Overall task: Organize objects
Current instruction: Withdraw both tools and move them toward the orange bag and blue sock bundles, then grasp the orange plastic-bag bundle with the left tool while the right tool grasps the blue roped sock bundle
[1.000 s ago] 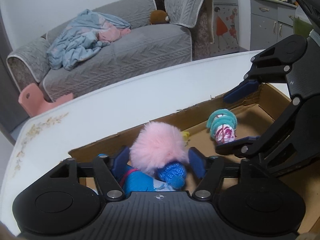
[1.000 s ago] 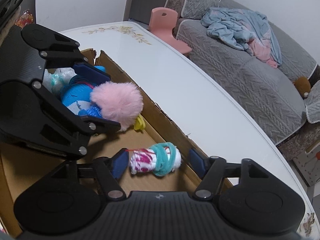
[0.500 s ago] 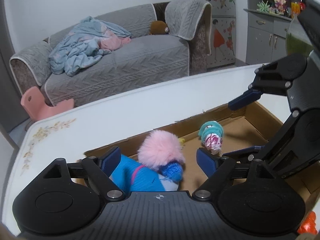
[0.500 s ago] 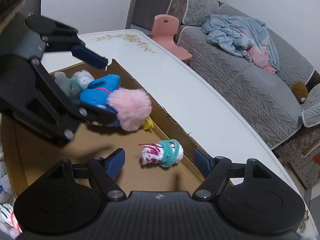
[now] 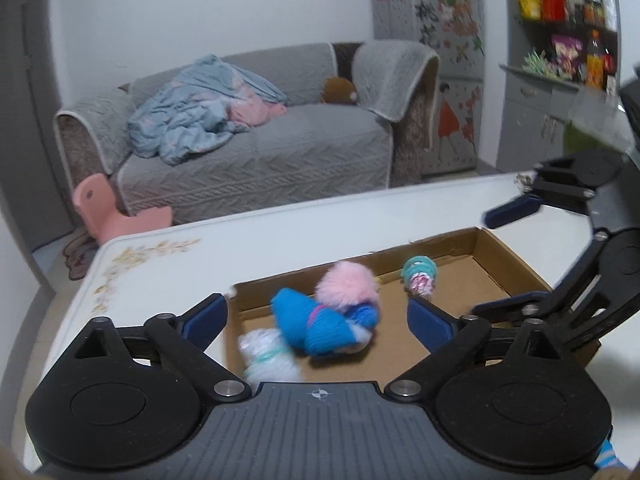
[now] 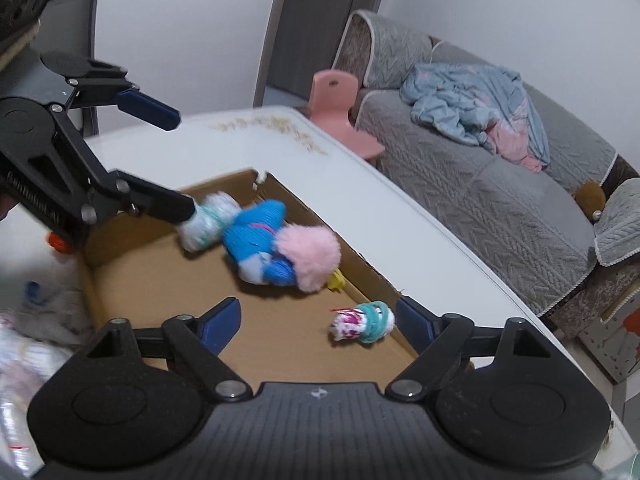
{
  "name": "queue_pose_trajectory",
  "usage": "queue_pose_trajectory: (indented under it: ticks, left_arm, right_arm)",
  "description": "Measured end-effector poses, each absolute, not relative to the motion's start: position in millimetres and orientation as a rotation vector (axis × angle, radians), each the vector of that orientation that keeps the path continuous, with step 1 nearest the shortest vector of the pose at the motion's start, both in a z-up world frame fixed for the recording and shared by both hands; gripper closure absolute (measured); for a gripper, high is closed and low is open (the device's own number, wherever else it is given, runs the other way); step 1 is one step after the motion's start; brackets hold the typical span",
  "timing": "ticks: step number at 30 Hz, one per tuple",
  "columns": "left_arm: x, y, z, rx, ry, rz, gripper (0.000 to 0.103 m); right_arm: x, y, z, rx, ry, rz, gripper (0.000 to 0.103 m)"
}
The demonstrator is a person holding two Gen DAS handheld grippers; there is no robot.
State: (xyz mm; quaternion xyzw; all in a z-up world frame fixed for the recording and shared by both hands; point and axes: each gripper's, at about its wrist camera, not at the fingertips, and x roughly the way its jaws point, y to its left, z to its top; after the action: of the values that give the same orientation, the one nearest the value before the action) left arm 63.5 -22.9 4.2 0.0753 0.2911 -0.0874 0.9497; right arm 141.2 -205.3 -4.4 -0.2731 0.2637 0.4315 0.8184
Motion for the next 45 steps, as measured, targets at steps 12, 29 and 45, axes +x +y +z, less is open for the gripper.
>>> queue_pose_trajectory:
  ticks: [12, 29, 45]
  left_arm:
    - [-22, 51, 4, 0.069, 0.566, -0.073, 0.000]
    - [-64, 94, -75, -0.004, 0.652, 0.134, 0.000]
    - [-24, 82, -88, 0.004, 0.673, 0.158, 0.000]
  right_arm:
    - [73, -235, -3, -0.487, 0.562, 0.806, 0.011]
    - [-7, -296, -64, -0.074, 0.672, 0.562, 0.003]
    - [-11, -302, -92, -0.069, 0.758, 0.450, 0.030]
